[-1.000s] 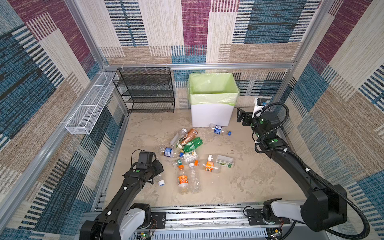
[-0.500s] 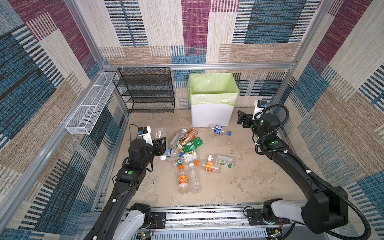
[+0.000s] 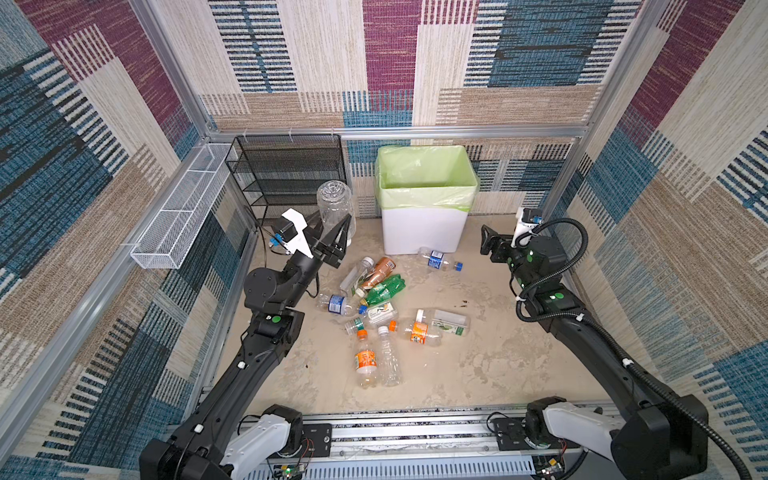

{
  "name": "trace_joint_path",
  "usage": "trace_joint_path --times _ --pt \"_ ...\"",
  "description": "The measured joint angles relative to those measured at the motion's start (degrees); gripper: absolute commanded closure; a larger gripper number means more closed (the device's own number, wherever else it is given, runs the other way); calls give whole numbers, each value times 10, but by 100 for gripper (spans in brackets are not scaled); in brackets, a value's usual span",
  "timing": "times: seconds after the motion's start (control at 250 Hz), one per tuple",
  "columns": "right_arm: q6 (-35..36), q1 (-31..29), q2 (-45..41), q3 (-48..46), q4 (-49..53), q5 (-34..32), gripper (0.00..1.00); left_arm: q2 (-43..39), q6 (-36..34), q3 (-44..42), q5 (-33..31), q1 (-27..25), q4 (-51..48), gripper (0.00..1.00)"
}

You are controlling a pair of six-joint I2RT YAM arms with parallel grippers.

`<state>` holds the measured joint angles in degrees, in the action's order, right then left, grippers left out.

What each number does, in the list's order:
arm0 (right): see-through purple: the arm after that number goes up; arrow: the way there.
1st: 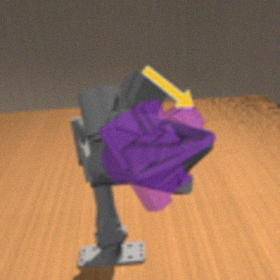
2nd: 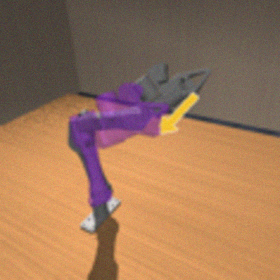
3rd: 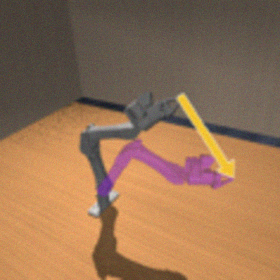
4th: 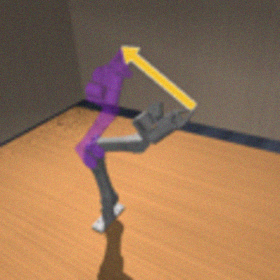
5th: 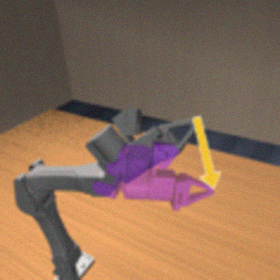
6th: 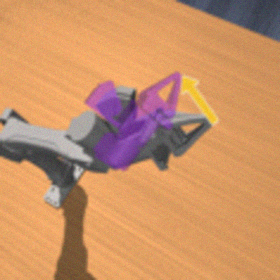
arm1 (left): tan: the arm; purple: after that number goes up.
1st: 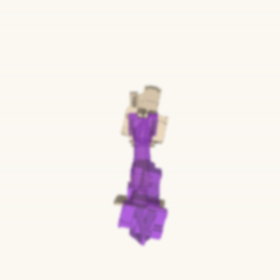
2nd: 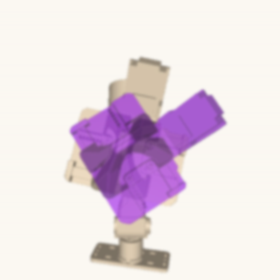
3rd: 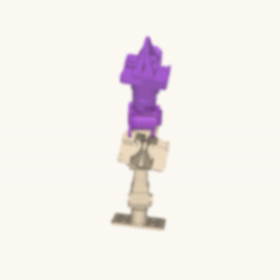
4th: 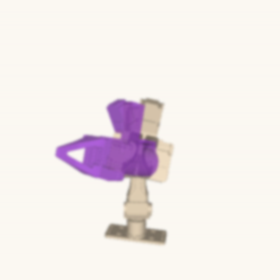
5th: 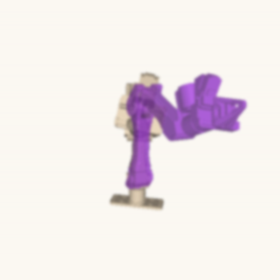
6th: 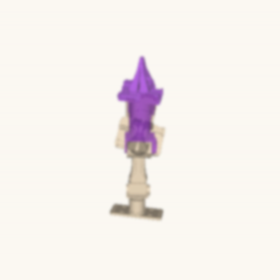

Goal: Throw the plastic bottles in the bin
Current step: 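Carry the ribbed bottle over the bin and open the left gripper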

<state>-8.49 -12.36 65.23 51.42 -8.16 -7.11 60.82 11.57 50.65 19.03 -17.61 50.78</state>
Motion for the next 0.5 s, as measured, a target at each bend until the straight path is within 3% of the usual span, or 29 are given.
trace_joint_path --times 0.184,0.292,0.428,0.5 --pt "0 0 -31 -24 -35 -6 8 61 1 65 49 -5 151 47" --pt "0 0 -40 -35 -58 -8 8 114 3 144 61 -7 174 47" --pt "-7 0 -24 -28 -75 6 8 238 19 347 54 -10 92 41" --pt "-16 0 -10 -17 -73 24 8 345 40 517 49 -10 -9 36"
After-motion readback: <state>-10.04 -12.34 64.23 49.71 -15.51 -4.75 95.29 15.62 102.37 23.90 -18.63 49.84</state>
